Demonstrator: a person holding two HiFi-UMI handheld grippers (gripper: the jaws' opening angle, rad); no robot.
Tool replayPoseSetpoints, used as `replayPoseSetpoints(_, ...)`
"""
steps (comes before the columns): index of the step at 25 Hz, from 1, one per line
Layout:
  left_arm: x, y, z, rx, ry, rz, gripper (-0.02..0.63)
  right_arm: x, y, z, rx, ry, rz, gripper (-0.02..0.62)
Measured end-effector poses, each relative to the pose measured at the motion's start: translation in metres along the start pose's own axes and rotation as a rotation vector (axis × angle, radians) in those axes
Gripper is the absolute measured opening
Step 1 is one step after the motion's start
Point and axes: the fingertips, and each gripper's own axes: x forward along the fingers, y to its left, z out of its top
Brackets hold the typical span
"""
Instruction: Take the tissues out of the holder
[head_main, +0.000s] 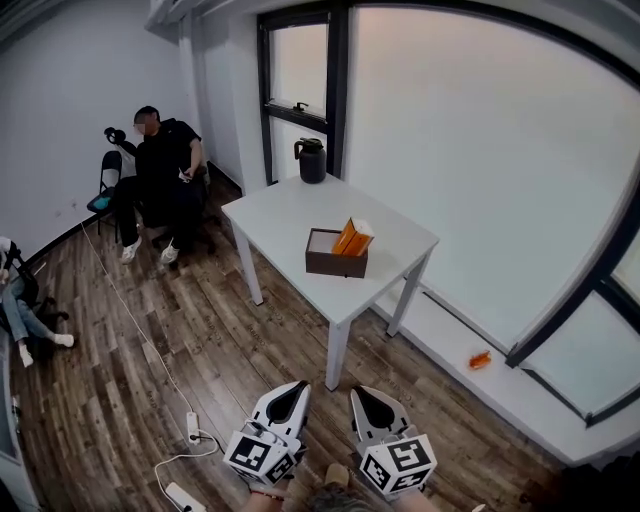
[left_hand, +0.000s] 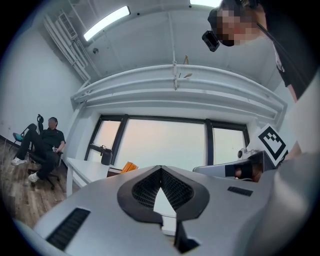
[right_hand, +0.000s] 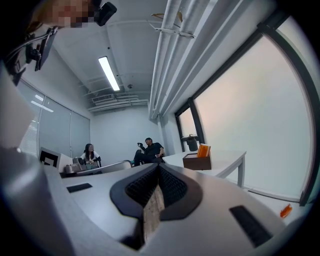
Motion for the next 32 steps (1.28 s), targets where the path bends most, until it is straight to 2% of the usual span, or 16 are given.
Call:
replayPoseSetpoints(8,0.053,0.023,-0.005,-0.001,0.006,0.024,0.005,0.041,-0.039,0.012,0.004,0.010,0.022,0.005)
replayPoseSetpoints(17,0.105,0.033,-0.007,0.014,0.003,0.011,0.005,0.077,-0.071,0.023,0.008,0.009,0.042,0.005)
replayPoseSetpoints(32,0.126,0.050,-0.017,0.007,0.020,0.034,0.005,0.100,-0.090,0.013,0.015,0.042,0.057,0.005)
